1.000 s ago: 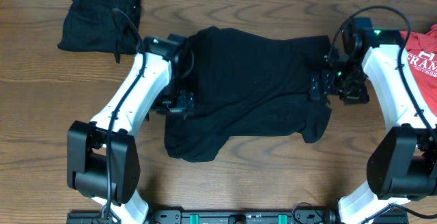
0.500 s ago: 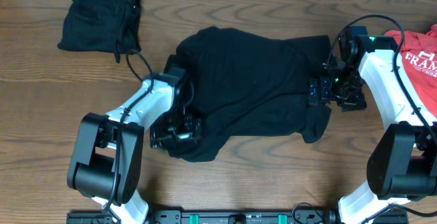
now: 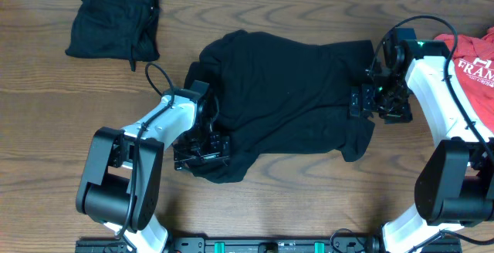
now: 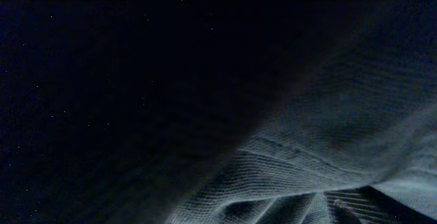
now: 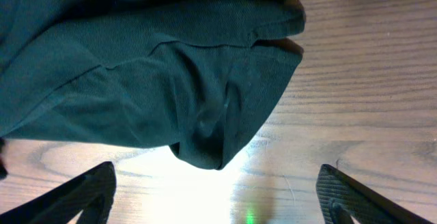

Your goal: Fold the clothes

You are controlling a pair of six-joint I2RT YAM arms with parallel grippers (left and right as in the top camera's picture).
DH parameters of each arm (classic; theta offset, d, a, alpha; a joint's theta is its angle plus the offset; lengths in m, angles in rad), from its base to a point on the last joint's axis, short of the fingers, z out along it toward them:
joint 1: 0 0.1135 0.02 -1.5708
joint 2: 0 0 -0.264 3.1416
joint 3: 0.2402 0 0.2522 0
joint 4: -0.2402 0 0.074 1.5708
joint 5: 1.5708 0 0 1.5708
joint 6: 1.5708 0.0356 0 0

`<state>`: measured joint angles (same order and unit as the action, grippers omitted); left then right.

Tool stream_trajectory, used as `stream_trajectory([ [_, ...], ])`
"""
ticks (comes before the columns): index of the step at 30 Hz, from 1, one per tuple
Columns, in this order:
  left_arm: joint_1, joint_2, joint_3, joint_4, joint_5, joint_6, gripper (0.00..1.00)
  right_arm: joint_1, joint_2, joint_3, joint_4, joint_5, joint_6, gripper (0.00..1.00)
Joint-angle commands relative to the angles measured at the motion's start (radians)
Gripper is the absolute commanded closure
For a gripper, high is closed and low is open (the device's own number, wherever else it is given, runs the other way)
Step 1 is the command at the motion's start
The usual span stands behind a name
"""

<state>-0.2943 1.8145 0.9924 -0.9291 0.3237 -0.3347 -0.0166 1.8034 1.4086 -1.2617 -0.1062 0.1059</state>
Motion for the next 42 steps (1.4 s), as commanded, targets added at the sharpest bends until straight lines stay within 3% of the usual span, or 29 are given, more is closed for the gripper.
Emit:
stream_trajectory([
  [1, 0.007, -0.011, 0.002, 0.000, 0.008, 0.016, 0.21, -0.007, -0.015, -0.010, 0.010, 0.006, 0.014, 0.14],
  [7, 0.007, -0.012, 0.002, 0.000, 0.008, 0.016, 0.58, -0.006, -0.015, -0.019, -0.004, 0.005, 0.013, 0.28],
  [13, 0.007, -0.012, 0.002, 0.000, 0.008, 0.016, 0.72, -0.006, -0.015, -0.110, 0.003, -0.027, 0.013, 0.28],
  [22, 0.007, -0.012, 0.002, 0.000, 0.008, 0.020, 0.73, -0.006, -0.015, -0.270, 0.138, -0.129, 0.021, 0.28],
  [35, 0.007, -0.012, 0.002, 0.000, 0.008, 0.024, 0.73, -0.006, -0.015, -0.405, 0.322, -0.054, 0.077, 0.29],
  [36, 0.007, -0.012, 0.002, 0.000, 0.008, 0.024, 0.77, -0.006, -0.015, -0.405, 0.326, -0.054, 0.077, 0.30],
  [38, 0.007, -0.012, 0.002, 0.000, 0.008, 0.024, 0.80, -0.006, -0.015, -0.404, 0.341, -0.054, 0.079, 0.39],
  [42, 0.007, -0.012, 0.002, -0.005, 0.008, 0.024, 0.85, -0.006, -0.015, -0.404, 0.362, -0.054, 0.089, 0.71],
])
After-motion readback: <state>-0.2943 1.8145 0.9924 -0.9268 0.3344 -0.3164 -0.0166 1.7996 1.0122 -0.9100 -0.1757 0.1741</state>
